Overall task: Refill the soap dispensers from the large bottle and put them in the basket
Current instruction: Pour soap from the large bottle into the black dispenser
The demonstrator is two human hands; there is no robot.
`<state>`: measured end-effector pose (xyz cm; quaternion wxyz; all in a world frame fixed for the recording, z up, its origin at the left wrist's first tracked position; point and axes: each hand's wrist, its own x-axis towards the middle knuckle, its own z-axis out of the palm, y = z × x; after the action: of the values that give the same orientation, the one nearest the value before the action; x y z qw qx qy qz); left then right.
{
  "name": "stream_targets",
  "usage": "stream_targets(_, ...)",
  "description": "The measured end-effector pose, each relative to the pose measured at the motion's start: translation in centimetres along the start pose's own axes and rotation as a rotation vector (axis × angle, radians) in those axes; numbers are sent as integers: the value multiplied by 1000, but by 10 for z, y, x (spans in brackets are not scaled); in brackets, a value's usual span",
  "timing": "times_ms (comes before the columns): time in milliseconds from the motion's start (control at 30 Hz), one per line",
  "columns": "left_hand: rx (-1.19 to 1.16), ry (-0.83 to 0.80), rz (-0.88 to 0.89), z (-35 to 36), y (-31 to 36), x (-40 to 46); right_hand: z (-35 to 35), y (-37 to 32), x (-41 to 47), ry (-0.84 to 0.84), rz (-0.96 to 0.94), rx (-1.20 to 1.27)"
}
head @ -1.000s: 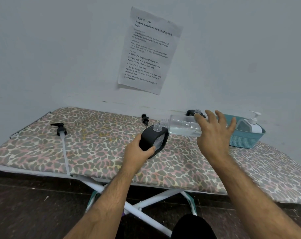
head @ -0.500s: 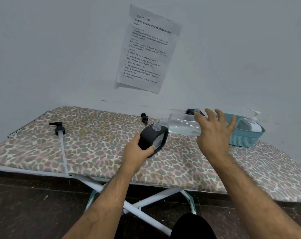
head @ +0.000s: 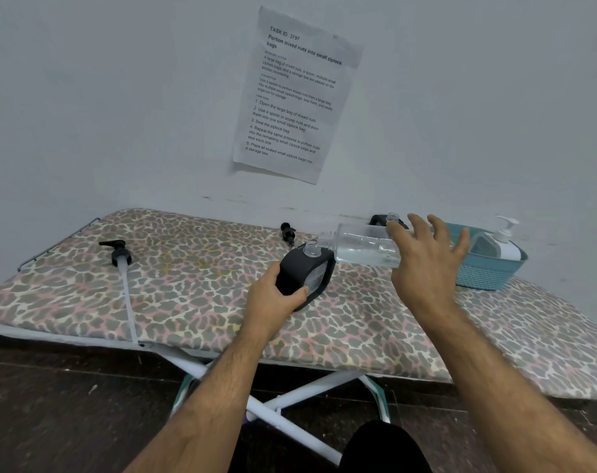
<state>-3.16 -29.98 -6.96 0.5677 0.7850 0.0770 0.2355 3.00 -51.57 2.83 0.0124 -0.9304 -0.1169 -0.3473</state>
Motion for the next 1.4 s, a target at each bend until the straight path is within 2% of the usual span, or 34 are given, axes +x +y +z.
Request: stream_targets(1400, -9, -1, 2, -1, 3, -1, -1, 0, 1, -5, 1, 6)
